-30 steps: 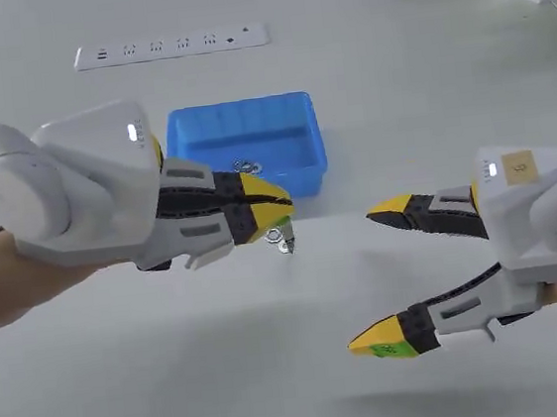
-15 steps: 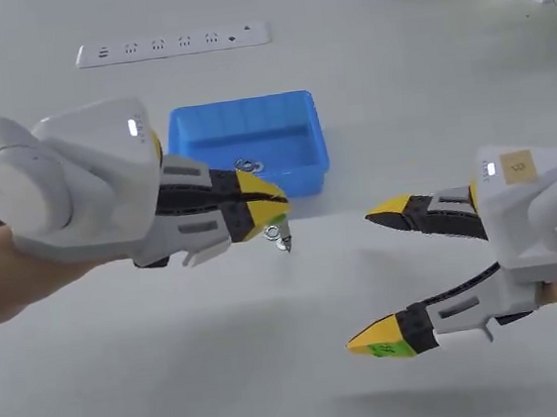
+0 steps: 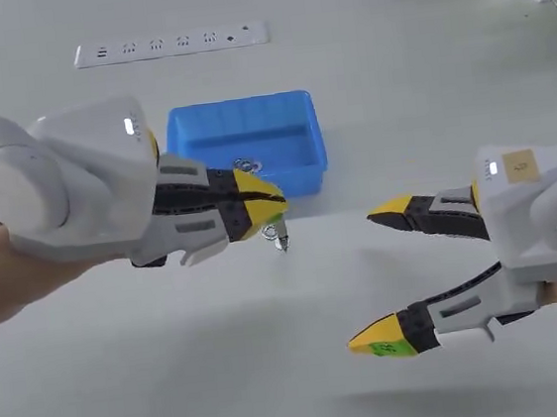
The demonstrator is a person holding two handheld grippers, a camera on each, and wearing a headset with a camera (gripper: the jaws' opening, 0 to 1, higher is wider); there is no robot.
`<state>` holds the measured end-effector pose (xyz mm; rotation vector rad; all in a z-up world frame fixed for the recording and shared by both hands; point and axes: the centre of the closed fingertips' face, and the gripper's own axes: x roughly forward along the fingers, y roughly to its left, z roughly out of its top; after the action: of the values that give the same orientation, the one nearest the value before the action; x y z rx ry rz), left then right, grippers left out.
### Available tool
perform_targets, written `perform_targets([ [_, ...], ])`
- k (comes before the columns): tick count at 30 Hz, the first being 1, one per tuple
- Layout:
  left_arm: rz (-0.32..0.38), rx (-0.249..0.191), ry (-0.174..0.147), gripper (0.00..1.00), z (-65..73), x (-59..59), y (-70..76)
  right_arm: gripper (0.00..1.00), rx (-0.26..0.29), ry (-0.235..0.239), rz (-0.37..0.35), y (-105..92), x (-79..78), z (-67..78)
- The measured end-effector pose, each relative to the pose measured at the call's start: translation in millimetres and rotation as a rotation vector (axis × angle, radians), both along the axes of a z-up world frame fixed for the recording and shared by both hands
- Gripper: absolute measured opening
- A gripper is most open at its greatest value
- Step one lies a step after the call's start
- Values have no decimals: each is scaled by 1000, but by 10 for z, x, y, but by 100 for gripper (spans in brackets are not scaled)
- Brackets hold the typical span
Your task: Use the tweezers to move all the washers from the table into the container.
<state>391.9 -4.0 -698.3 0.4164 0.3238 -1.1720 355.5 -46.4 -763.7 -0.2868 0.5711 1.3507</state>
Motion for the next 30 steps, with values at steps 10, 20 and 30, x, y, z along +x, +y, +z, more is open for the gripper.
perform_targets([
  [10,22,3,16,5,-1,76,18,82,3,1,12,43,24,4],
  [20,2,4,69,5,-44,63,4,80,34,-13,79,391,167,31],
  [30,-14,22,79,5,-80,38,1,64,48,-10,170,709,225,-29],
])
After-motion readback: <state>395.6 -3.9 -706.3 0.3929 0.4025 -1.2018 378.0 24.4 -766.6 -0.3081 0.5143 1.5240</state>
